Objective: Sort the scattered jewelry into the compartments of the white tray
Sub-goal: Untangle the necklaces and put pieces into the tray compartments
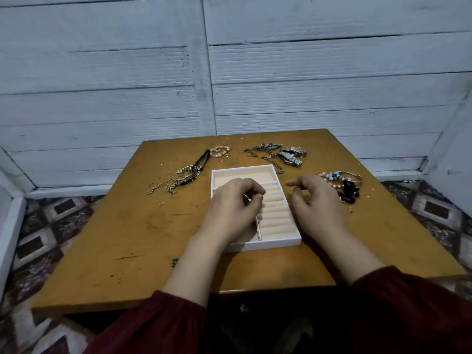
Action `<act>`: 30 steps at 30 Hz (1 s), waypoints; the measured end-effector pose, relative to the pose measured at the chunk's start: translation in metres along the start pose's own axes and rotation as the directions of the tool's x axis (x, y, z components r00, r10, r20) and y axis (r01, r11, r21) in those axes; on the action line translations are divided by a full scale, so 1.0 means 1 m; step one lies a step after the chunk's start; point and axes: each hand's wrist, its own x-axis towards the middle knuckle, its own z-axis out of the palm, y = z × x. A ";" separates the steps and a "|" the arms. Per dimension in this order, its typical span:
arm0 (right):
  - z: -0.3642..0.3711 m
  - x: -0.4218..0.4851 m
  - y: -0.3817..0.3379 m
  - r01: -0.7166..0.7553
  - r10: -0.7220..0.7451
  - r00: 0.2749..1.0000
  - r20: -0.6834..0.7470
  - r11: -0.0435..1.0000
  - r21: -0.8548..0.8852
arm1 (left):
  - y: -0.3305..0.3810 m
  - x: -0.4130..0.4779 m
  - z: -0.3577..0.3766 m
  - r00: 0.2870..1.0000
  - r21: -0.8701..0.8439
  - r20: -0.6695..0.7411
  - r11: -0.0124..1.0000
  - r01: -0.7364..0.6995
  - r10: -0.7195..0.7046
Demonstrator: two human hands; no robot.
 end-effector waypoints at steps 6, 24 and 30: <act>0.013 0.021 -0.049 0.109 -0.121 0.989 0.082 0.983 0.146 | -0.021 0.008 -0.011 0.995 -0.150 -0.092 0.989 0.016 -0.030; 0.121 0.082 -0.114 0.227 -0.203 0.918 0.340 0.973 -0.033 | -0.150 0.049 -0.076 0.798 -0.198 -0.502 0.942 0.270 -0.334; 0.155 0.100 -0.121 0.311 -0.184 0.860 0.476 0.928 -0.204 | -0.173 0.067 -0.079 0.792 -0.152 -0.529 0.953 0.264 -0.304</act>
